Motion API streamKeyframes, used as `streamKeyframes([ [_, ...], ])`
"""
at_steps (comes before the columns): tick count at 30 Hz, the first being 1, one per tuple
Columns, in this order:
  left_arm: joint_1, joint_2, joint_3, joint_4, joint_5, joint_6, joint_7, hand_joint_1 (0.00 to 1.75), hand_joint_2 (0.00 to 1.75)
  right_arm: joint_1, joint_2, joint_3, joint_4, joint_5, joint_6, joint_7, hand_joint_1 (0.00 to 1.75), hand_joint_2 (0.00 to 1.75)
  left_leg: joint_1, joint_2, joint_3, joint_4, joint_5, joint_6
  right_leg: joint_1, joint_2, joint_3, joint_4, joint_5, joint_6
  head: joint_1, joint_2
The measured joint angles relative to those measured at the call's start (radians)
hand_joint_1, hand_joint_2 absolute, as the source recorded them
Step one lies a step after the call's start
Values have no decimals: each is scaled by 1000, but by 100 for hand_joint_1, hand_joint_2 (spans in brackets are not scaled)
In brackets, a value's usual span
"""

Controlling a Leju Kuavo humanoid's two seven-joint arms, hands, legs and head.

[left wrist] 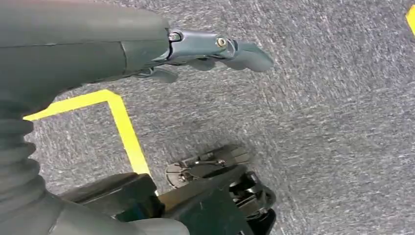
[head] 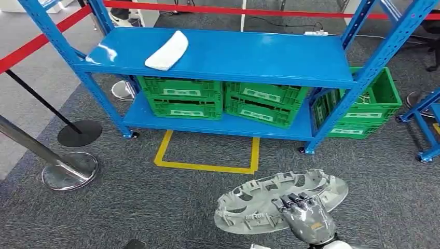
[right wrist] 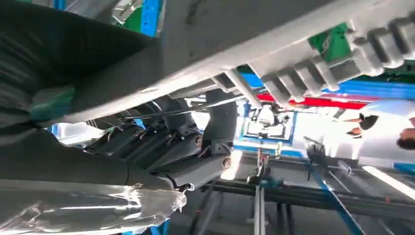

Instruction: Take the parts from the cabinet and place them on the table.

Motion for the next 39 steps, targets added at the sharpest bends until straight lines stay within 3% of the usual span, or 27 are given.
streamKeyframes([
  [14,-4,0,1,0,0,0,0,0,175,14,5,-11,11,0,-1,-5,175,175,0,0,0,0,0,0,0,0,0,0,0,0,0,0],
  [23,-5,0,1,0,-12,0,1,0,175,74,19,-103,11,0,-2,-106,175,175,0,0,-1,0,0,0,0,0,-1,0,0,0,0,0],
  [30,-8,0,1,0,-21,-2,1,0,175,154,79,-223,10,-65,-52,-263,175,175,0,0,-1,0,0,0,0,0,-1,0,0,0,0,0],
  [31,-9,2,2,0,-21,-2,1,0,175,166,93,-245,6,-87,-53,-295,175,175,-4,0,-4,6,-8,10,-5,0,0,-3,1,7,0,0],
  [34,-9,3,2,0,-22,-4,1,0,175,192,121,-288,-4,-116,-56,-341,175,175,-8,0,-1,5,-10,21,-9,4,2,-7,3,15,0,0],
  [35,-9,2,2,0,-22,-5,1,0,175,198,124,-300,-9,-122,-57,-348,175,175,-3,4,7,-12,-2,26,-5,7,0,-11,3,20,-2,0],
  [36,-9,2,2,0,-22,-5,0,0,175,206,130,-309,-11,-124,-59,-353,175,175,3,12,18,-28,9,24,-6,5,-5,7,-11,20,2,0],
  [37,-10,2,2,0,-22,-5,0,0,175,210,132,-318,-12,-126,-65,-355,175,175,4,17,20,-31,10,30,-5,5,-26,59,-56,23,5,0],
  [39,-13,0,2,0,-23,-8,0,0,175,217,138,-331,-11,-126,-66,-366,175,175,5,27,19,-31,10,29,-12,4,-91,217,-145,31,5,0],
])
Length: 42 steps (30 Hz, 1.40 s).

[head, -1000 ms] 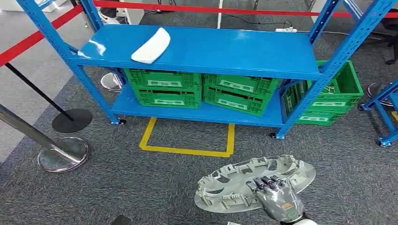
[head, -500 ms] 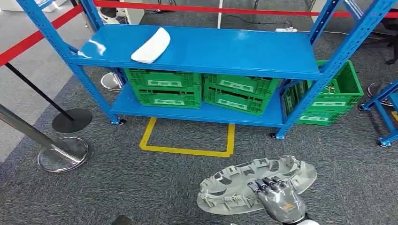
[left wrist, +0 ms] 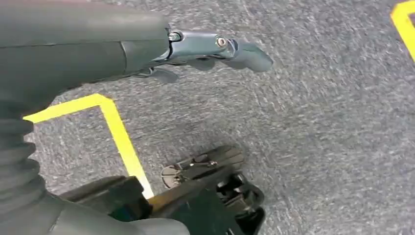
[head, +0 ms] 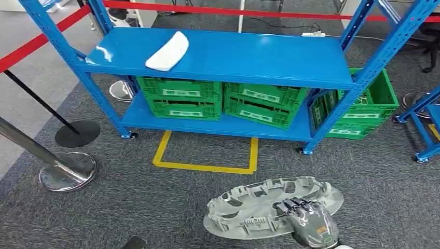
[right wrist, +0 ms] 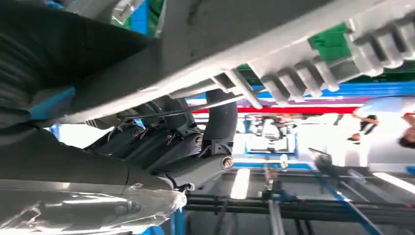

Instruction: Take the parts from the cabinet and place them on the table.

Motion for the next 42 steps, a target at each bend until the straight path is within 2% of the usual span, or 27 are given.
streamKeyframes([
  [1,0,0,0,0,0,-1,0,0,175,4,5,-7,0,0,0,-5,175,175,0,8,-2,1,0,-1,-1,0,-25,64,-28,5,0,0],
  [2,0,0,0,0,0,-2,0,0,175,9,7,-14,0,0,0,-9,175,175,1,13,-4,2,1,-3,-4,-1,-30,85,-31,10,2,0],
  [4,0,-1,0,0,-1,-3,0,0,175,17,10,-26,0,4,0,-22,175,175,8,29,-9,8,3,-14,-12,-10,41,-20,24,20,1,0],
  [6,-1,-2,0,0,-1,-4,0,0,175,20,13,-36,0,10,0,-32,175,175,15,45,-18,32,-3,-34,-22,-65,158,-221,80,40,1,0],
  [7,1,9,2,-2,-1,-4,0,0,175,19,24,-39,1,10,0,-33,175,175,10,50,-18,38,-7,-42,-18,-87,136,-203,77,36,2,0],
  [8,1,2,2,-2,-2,-4,-2,0,175,19,25,-44,-3,12,-2,-33,175,175,11,58,-15,46,-14,-50,-17,-71,137,-200,82,14,1,0],
  [11,0,3,4,-2,-2,-4,-1,0,175,22,26,-56,-3,13,-2,-35,175,175,16,86,-5,40,-12,-63,-14,-36,123,-189,87,-15,-5,0],
  [12,-1,3,5,-3,-2,-4,-1,0,175,25,27,-58,-3,14,-2,-35,175,175,22,60,-8,52,-30,-75,-17,-26,130,-189,94,-25,-8,0],
  [13,-1,3,7,-2,-2,-4,-1,0,175,25,28,-60,-4,14,-2,-36,175,175,21,20,-24,94,-77,-77,-17,-17,126,-189,99,-32,-6,0],
  [15,2,3,8,-2,-2,-4,-1,0,175,26,29,-62,-4,14,-2,-36,175,175,18,-16,-91,269,-182,-73,-15,6,113,-189,109,-42,-7,0],
  [17,3,3,9,-2,-2,-4,-1,0,175,29,29,-63,-4,14,-2,-36,175,175,16,-23,-133,387,-230,-66,-11,34,102,-189,115,-43,-7,0],
  [18,3,3,9,-2,-2,-4,-1,0,175,30,29,-64,-4,16,-2,-36,175,175,16,-24,-120,377,-217,-62,-11,49,99,-188,117,-42,-7,0],
  [20,2,3,10,-2,-3,-5,-1,0,175,34,29,-64,-4,24,-2,-38,175,175,16,-35,-34,238,-151,-49,-10,79,98,-188,120,-37,-7,0],
  [21,2,3,10,-2,-4,-5,-1,0,175,35,29,-66,-4,30,-2,-39,175,175,16,-60,25,138,-117,-40,-11,91,98,-188,121,-35,-8,0],
  [22,0,5,10,-2,-6,-5,-1,0,175,35,31,-67,-4,34,-2,-39,175,175,15,-97,56,81,-117,-32,-10,98,94,-187,122,-31,-7,0],
  [24,-4,2,10,-2,-8,-5,0,0,175,38,30,-72,-4,42,-2,-38,175,175,13,-84,58,69,-115,-40,-11,114,88,-188,125,-17,-5,0],
  [26,-5,2,10,-3,-9,-5,0,0,175,43,30,-74,-3,47,-2,-39,175,175,9,-74,58,66,-110,-31,-17,126,88,-203,134,-1,-6,0],
  [27,-6,2,11,-3,-9,-5,1,0,175,47,31,-75,-3,48,-2,-39,175,175,16,-61,60,54,-102,-20,-17,102,78,-195,129,3,-6,0],
  [28,-7,1,12,-3,-9,-5,0,0,175,47,32,-75,-3,50,-2,-40,175,175,14,-57,60,52,-101,-14,-11,42,67,-165,103,6,1,0],
  [29,-6,1,12,-3,-9,-5,1,0,175,46,32,-76,-3,52,-2,-41,175,175,12,-52,59,53,-101,-10,-10,13,42,-107,64,9,3,0],
  [31,0,0,13,-2,-10,-6,1,0,175,44,33,-76,-3,53,-2,-41,175,175,7,-32,58,53,-102,-8,-10,-2,-31,65,-20,13,2,0],
  [32,3,0,13,-3,-10,-6,1,0,175,45,33,-77,-2,54,-2,-40,175,175,5,-24,57,54,-102,-7,-10,-2,-51,115,-35,14,3,0],
  [33,3,0,14,-2,-10,-6,1,0,175,45,33,-78,-2,54,-2,-40,175,175,4,-18,58,54,-102,-7,-10,-2,-45,114,-25,14,2,0],
  [34,2,0,14,-3,-10,-6,1,0,175,46,33,-79,-2,54,-2,-40,175,175,4,-11,58,54,-102,-7,-10,-3,-11,58,9,13,3,0],
  [36,1,-1,14,-3,-10,-6,1,0,175,46,33,-80,-2,55,-2,-40,175,175,4,-2,60,57,-103,-10,-10,-17,101,-135,88,10,3,0],
  [37,0,-1,14,-3,-10,-6,1,0,175,44,33,-82,-2,55,-2,-40,175,175,1,1,60,60,-103,-16,-8,-37,131,-201,84,6,2,0],
  [42,0,-1,14,-3,-10,-6,1,0,175,45,33,-84,-4,55,-2,-40,175,175,-1,9,58,59,-98,-44,-5,-11,130,-200,104,-30,1,0],
])
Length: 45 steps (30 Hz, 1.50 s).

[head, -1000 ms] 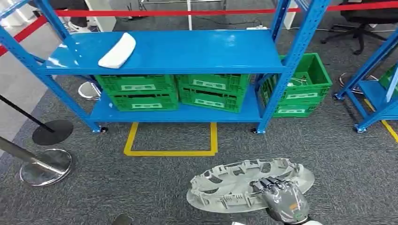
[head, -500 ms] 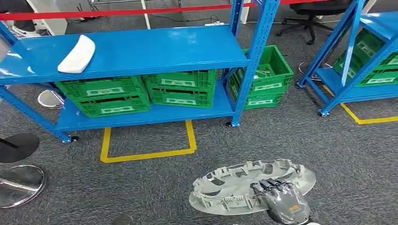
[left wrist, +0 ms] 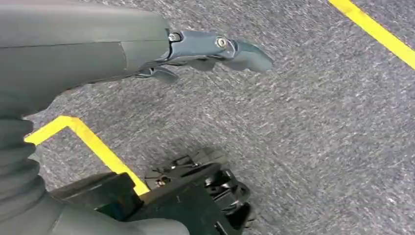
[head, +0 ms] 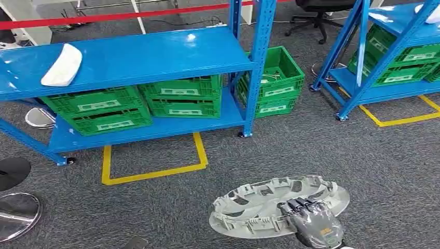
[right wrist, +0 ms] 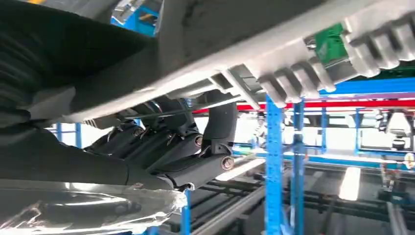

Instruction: Take the parts from the cabinet and place them on the table.

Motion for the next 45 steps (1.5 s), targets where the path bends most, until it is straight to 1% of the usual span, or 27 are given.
streamKeyframes([
  [2,-1,0,0,0,0,0,0,0,175,-1,0,-1,0,0,0,0,175,175,2,-21,-31,74,-62,-12,-3,5,-4,-1,6,-10,-6,0],
  [4,0,0,1,0,0,0,0,0,175,0,0,-1,0,0,0,0,175,175,4,-25,-112,251,-147,-16,-3,12,-12,-1,10,-15,-4,0],
  [6,3,0,0,0,0,-1,0,0,175,1,0,-2,0,-1,0,1,175,175,4,-25,-146,326,-160,-17,-3,26,-17,-1,13,-15,-4,0],
  [7,3,0,0,0,-1,-1,0,0,175,2,0,-1,0,-2,0,1,175,175,5,-26,-129,295,-131,-16,-3,37,-19,-1,15,-12,-5,0],
  [9,3,0,0,0,-3,-1,0,0,175,2,1,-1,0,-7,0,1,175,175,11,-48,-37,126,-41,-12,-5,60,-18,0,18,-7,-5,0],
  [10,3,1,1,0,-3,-1,0,0,175,2,2,-1,0,-11,0,0,175,175,16,-96,8,42,-13,-10,-6,71,-20,-1,20,-2,-5,0],
  [11,3,0,1,0,-3,-1,0,0,175,-1,2,-1,0,-14,0,0,175,175,20,-119,22,9,-28,-6,0,81,-28,6,20,6,-5,0],
  [15,2,0,1,0,-10,-2,0,0,175,6,2,-1,-1,-20,1,0,175,175,17,-77,20,-1,-24,18,-11,126,-54,-8,40,34,-4,0],
  [16,-1,0,1,0,-10,-2,0,0,175,8,2,-1,-2,-21,1,0,175,175,19,-64,20,-3,-21,24,-10,104,-56,0,33,35,-3,0],
  [17,-3,0,1,0,-11,-2,0,0,175,6,2,-1,-2,-23,2,-2,175,175,18,-56,19,-3,-21,30,-3,57,-75,41,2,37,6,0],
  [18,-2,0,1,0,-11,-2,0,0,175,5,2,-1,-2,-24,2,-2,175,175,15,-44,19,-3,-22,34,-2,36,-107,112,-39,38,8,0],
  [20,2,0,1,0,-13,-4,0,0,175,4,2,0,-1,-24,3,-2,175,175,8,-15,18,-2,-23,37,-2,14,-181,282,-108,38,7,0],
  [21,3,1,1,0,-13,-4,1,0,175,5,2,-1,-1,-24,4,-2,175,175,6,-3,19,-2,-23,37,-2,10,-193,310,-111,39,8,0],
  [23,1,1,1,0,-16,-4,1,0,175,5,2,-1,-1,-24,5,-2,175,175,4,17,20,-2,-24,38,-2,6,-157,253,-68,36,7,0],
  [24,-1,0,1,0,-17,-4,1,0,175,5,2,-1,-1,-24,5,-2,175,175,4,31,23,-2,-26,36,-2,-9,-94,142,-17,33,7,0],
  [25,-1,-1,1,0,-17,-4,1,0,175,5,2,-1,-2,-24,5,-2,175,175,4,39,26,-1,-28,34,-1,-35,-47,63,12,31,8,0],
  [26,0,0,1,0,-17,-4,1,0,175,0,2,-1,-2,-24,5,-2,175,175,-5,47,28,1,-31,27,11,-85,-21,10,-1,31,8,0],
  [30,-3,1,1,0,-18,-4,1,0,175,3,2,-1,-4,-25,5,-2,175,175,-6,86,30,2,-30,10,10,-29,-31,14,13,5,7,0],
  [31,-5,0,1,0,-18,-4,1,0,175,4,2,-1,-4,-25,5,-2,175,175,-1,67,28,6,-41,-1,4,-18,-31,10,19,-4,6,0],
  [33,-5,0,1,0,-18,-4,1,0,175,1,2,-1,-5,-25,5,-2,175,175,1,-8,-9,94,-104,-8,2,2,-37,10,23,-13,3,0],
  [36,1,0,1,0,-18,-4,2,0,175,1,2,-1,-5,-25,6,-2,175,175,2,-28,-120,322,-195,-7,3,42,-46,10,27,-19,3,0],
  [37,1,0,1,0,-18,-4,2,0,175,1,2,-1,-5,-26,6,-2,175,175,2,-31,-121,322,-180,-5,3,57,-47,10,29,-18,3,0],
  [39,0,0,1,0,-18,-4,2,0,175,2,2,-1,-5,-27,7,-2,175,175,2,-39,-67,209,-98,1,3,87,-47,10,32,-14,3,0],
  [40,-1,0,1,0,-18,-4,2,0,175,1,2,-1,-5,-27,7,-2,175,175,4,-62,-18,109,-49,5,1,103,-46,10,34,-11,2,0],
  [41,-1,1,1,0,-18,-5,2,0,175,1,2,-1,-5,-28,7,-3,175,175,8,-119,17,37,-32,9,0,115,-48,10,36,-6,3,0],
  [42,-1,1,1,0,-18,-5,2,0,175,-1,2,-1,-5,-30,8,-3,175,175,15,-128,30,4,-44,11,6,129,-57,18,36,0,3,0],
  [45,-2,1,1,0,-18,-5,3,0,175,6,2,-1,-5,-34,8,-2,175,175,5,-96,25,10,-40,21,-5,164,-67,1,52,23,4,0],
])
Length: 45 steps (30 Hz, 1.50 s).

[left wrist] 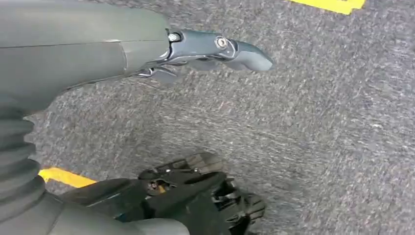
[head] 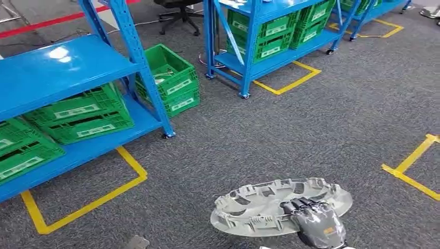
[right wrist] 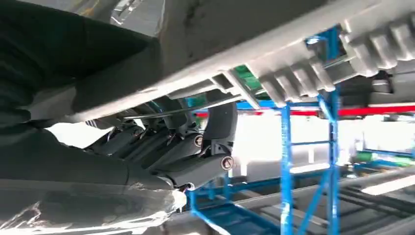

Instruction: Take the parts from the cabinet and place them on the table.

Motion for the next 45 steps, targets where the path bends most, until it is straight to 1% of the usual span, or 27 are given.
streamKeyframes([
  [1,-1,-3,0,0,0,0,0,0,175,3,0,1,0,-1,0,0,175,175,10,19,1,-11,7,10,-1,9,-12,2,1,5,-2,0],
  [2,-4,-1,0,0,0,0,0,0,175,6,0,1,0,-1,0,-2,175,175,7,28,3,-11,8,12,5,-33,-17,15,-9,6,2,0],
  [3,-4,-3,0,0,0,0,0,0,175,3,0,2,-2,-2,0,-4,175,175,6,40,3,-12,8,20,11,-109,-45,77,-49,10,17,0],
  [4,-2,-3,0,0,0,0,0,0,175,0,0,2,-2,-2,2,-4,175,175,2,56,3,-11,6,21,11,-140,-83,161,-92,13,19,0],
  [6,5,-2,1,0,0,0,1,0,175,1,1,2,-1,-2,3,-4,175,175,-2,87,3,-11,4,24,10,-157,-151,310,-149,15,19,0],
  [7,5,-1,1,0,0,0,1,0,175,2,1,2,-1,-2,3,-4,175,175,-2,102,4,-11,4,24,10,-157,-155,322,-143,15,19,0],
  [10,3,-3,1,0,0,-1,2,0,175,2,1,2,-1,-3,6,-4,175,175,-2,139,14,-11,-4,19,11,-185,-27,105,-36,13,19,0],
  [11,2,-3,1,0,0,-2,2,0,175,2,1,2,-2,-3,6,-4,175,175,-6,149,21,-10,-8,12,14,-241,24,14,-24,13,19,0],
  [16,-1,-2,1,-1,0,-3,2,0,175,1,1,1,-3,-4,6,-3,175,175,-13,195,28,-12,-12,-11,20,-188,19,9,-19,-24,15,0],
  [17,-2,-2,1,-1,0,-3,2,0,175,2,1,1,-3,-4,6,-3,175,175,-9,177,26,-7,-22,-18,14,-180,21,5,-15,-29,14,0],
  [18,-3,-2,1,-1,0,-3,2,0,175,1,1,2,-4,-4,6,-2,175,175,-8,112,5,42,-60,-22,12,-167,18,5,-13,-35,6,0],
  [19,-2,-2,1,-1,0,-3,2,0,175,-1,1,2,-4,-4,6,-2,175,175,-6,84,-32,123,-104,-24,12,-156,15,5,-11,-38,4,0],
  [21,4,-2,2,-1,0,-3,2,0,175,0,1,2,-4,-4,7,1,175,175,-5,68,-113,286,-165,-25,12,-128,9,5,-8,-42,3,0],
  [22,7,-2,2,-1,0,-3,2,0,175,1,1,3,-4,-4,7,4,175,175,-5,65,-131,313,-162,-24,12,-112,8,5,-7,-41,3,0],
  [25,6,-1,2,-1,0,-3,2,0,175,2,1,5,-4,-4,10,4,175,175,-3,53,-61,153,-43,-18,11,-65,8,6,-1,-35,3,0],
  [26,6,0,2,-1,0,-3,2,0,175,1,1,5,-4,-4,10,4,175,175,0,18,-17,63,-3,-15,9,-52,7,6,1,-31,3,0],
  [27,6,0,2,-1,0,-4,2,0,175,0,1,6,-4,-4,10,4,175,175,5,-51,4,11,-3,-12,12,-41,2,10,3,-24,3,0],
  [31,6,0,3,-1,0,-7,2,0,175,3,1,6,-4,-7,16,6,175,175,0,-9,5,-3,-3,6,1,12,-16,-8,22,5,5,0],
  [32,5,-2,3,-1,0,-8,2,0,175,4,1,10,-4,-8,16,5,175,175,9,14,8,-15,8,16,1,5,-28,1,23,7,4,0],
  [34,3,-2,4,-1,0,-8,2,0,175,2,1,12,-4,-9,17,3,175,175,4,39,8,-17,8,26,14,-117,-72,93,-40,11,18,0],
  [35,7,-2,5,-1,0,-8,2,0,175,-1,2,13,-4,-10,18,3,175,175,0,56,9,-17,7,27,12,-143,-111,181,-84,15,19,0],
  [37,13,1,8,-1,0,-9,2,0,175,-1,2,16,-2,-11,18,4,175,175,-3,89,8,-16,6,29,11,-157,-167,313,-135,17,19,0],
  [38,13,2,10,-1,0,-9,2,0,175,-1,2,17,-1,-11,19,4,175,175,-3,102,9,-16,5,28,11,-158,-165,318,-131,18,18,0],
  [40,11,1,10,-1,0,-9,2,0,175,-1,2,18,0,-14,20,4,175,175,-3,128,12,-15,1,24,11,-168,-88,199,-69,16,19,0],
  [41,11,0,11,-1,0,-10,2,0,175,-1,2,19,0,-17,20,3,175,175,-3,140,17,-15,-2,21,11,-189,-21,92,-31,15,18,0],
  [42,11,0,11,-1,-2,-10,2,0,175,-2,2,19,0,-19,20,3,175,175,-7,150,23,-14,-6,14,14,-241,26,11,-27,14,19,0],
  [45,10,3,15,-1,-2,-10,2,0,175,-8,4,21,3,-23,21,3,175,175,-15,173,26,-13,-10,1,20,-214,27,10,-24,-14,14,0],
])
